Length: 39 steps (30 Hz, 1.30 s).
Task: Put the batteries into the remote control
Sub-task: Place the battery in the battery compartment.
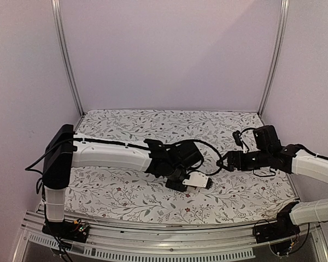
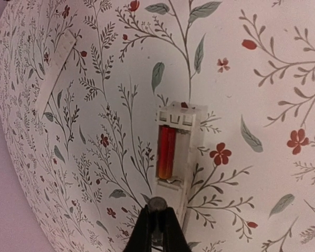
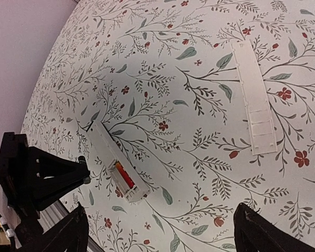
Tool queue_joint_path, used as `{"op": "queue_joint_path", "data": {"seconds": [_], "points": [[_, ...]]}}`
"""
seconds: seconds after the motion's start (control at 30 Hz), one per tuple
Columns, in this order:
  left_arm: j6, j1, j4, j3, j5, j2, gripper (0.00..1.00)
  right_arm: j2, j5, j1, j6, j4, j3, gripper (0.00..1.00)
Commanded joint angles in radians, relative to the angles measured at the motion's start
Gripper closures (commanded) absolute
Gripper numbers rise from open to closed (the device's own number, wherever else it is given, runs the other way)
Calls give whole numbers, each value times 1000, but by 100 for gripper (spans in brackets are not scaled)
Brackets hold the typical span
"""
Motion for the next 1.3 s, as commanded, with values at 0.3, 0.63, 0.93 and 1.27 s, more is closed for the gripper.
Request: {"op": "queue_joint_path", "data": {"seconds": [0.3,0.63,0.93,1.27], "points": [[-1,32,-14,85,74,99,100,-17,16,-6,57,61,-57,6],[-2,36,-115,177,82,166,100,55,18,-6,-6,66,-14,5],[-8,37,-148,201,81,185,100,110,3,-6,-29,88,-8,5],[-2,37,-160,219,64,205,100,100,10,-6,-33,95,-22,4]]}}
